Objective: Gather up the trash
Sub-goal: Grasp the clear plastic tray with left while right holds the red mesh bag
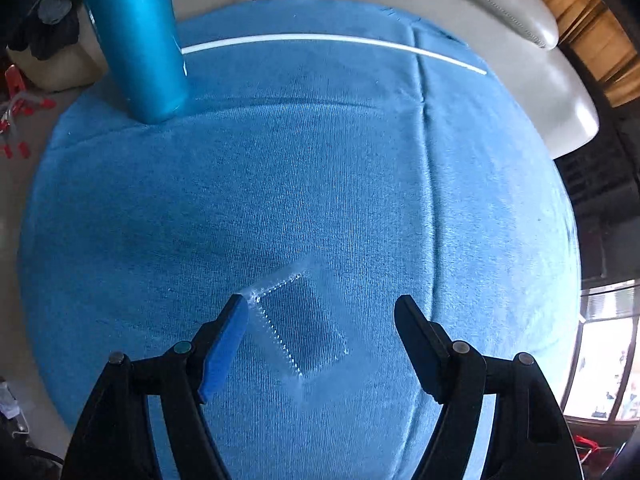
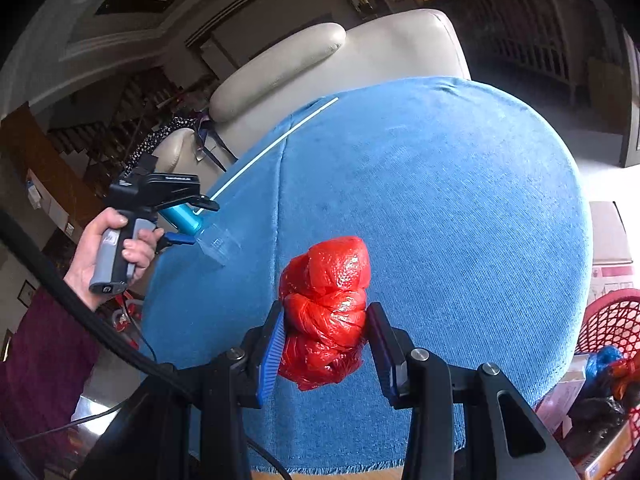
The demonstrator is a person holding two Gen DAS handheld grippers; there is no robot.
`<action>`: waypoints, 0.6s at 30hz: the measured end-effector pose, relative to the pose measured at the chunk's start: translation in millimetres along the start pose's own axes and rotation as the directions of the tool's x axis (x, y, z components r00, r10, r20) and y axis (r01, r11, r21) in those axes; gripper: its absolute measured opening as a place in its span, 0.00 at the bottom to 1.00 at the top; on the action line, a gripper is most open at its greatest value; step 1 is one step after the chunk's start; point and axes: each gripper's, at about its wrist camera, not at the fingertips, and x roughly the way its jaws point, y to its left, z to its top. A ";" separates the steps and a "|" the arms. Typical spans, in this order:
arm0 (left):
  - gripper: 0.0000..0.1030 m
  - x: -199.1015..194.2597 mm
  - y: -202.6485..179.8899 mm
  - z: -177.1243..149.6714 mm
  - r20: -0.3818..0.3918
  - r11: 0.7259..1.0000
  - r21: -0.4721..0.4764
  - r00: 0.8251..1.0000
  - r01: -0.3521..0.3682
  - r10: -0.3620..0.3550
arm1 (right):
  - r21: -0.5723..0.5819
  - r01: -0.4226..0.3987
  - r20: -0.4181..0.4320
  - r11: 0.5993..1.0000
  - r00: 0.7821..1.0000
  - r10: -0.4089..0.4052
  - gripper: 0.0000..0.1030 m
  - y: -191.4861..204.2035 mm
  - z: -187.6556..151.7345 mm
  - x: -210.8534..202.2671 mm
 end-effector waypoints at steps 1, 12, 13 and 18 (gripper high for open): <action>0.74 4.9 -2.0 1.6 -0.013 1.000 0.001 1.000 -0.003 0.003 | 0.005 -0.003 0.001 1.000 1.000 0.003 0.41 -1.7 -0.1 -0.3; 0.66 24.6 -8.5 -11.1 -0.041 0.989 0.142 0.999 0.040 -0.034 | 0.040 -0.008 0.018 0.999 1.000 0.007 0.42 -14.7 -0.2 -7.1; 0.49 22.6 -5.3 -13.3 -0.035 0.986 0.157 0.998 0.055 -0.051 | 0.040 -0.008 0.017 0.999 1.000 0.007 0.42 -14.5 0.1 -6.5; 0.38 15.9 12.2 -17.3 -0.055 0.981 0.165 0.994 0.103 -0.096 | 0.033 -0.013 0.001 0.999 1.000 0.013 0.42 -10.2 -0.4 0.9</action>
